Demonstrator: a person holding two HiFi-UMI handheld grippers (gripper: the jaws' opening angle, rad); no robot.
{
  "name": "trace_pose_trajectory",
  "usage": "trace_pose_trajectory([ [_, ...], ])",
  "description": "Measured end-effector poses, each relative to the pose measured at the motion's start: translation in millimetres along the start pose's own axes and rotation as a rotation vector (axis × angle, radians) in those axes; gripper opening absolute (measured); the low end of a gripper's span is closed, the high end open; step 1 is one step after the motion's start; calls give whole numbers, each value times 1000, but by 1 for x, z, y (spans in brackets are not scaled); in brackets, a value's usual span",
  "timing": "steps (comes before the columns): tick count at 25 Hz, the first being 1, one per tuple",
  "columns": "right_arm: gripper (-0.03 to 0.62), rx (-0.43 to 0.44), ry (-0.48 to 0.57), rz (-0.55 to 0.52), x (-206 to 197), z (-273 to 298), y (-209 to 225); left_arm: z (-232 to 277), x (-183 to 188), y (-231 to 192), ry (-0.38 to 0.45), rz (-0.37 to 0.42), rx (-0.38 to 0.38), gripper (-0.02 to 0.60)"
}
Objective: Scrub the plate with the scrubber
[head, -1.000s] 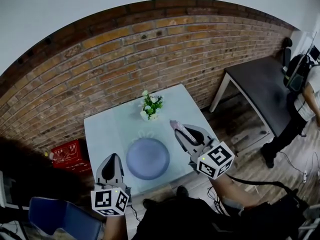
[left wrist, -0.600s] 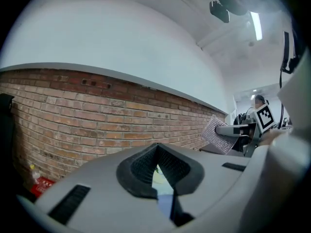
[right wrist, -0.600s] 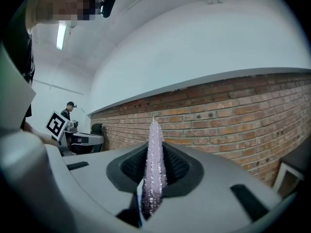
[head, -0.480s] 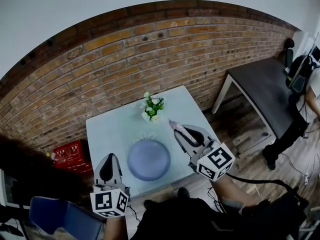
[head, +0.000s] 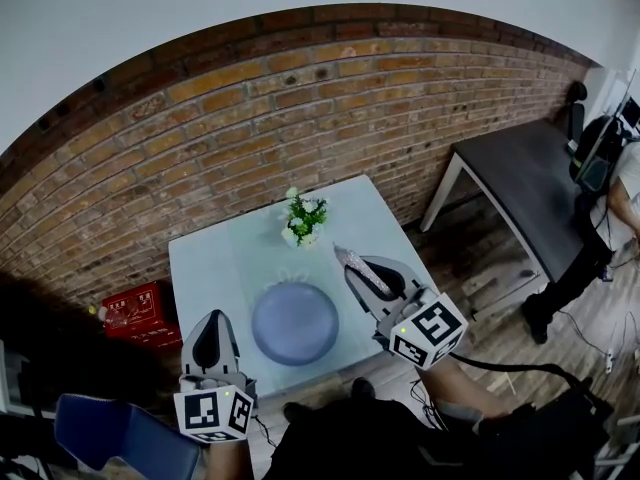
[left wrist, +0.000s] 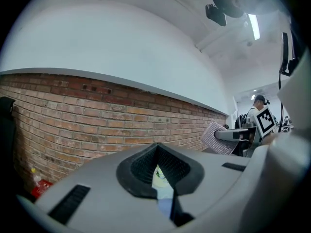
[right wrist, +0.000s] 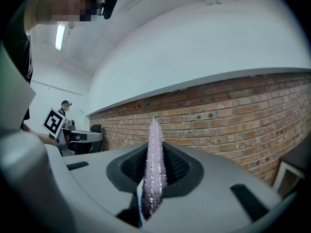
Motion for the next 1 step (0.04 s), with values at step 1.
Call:
trace_pose_trajectory([
  [1,69,-2,-2,2,-1,1,0,0,0,-1,-1,5,1,11],
])
Point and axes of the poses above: the fingertips, and each gripper's own axes: z forward along the fingers, y to its right, x out of its top, the point moved 2 cm from there along -z, backward along the fingers, and after that the axes turned 5 degrees about y, right-handed, at the moved point
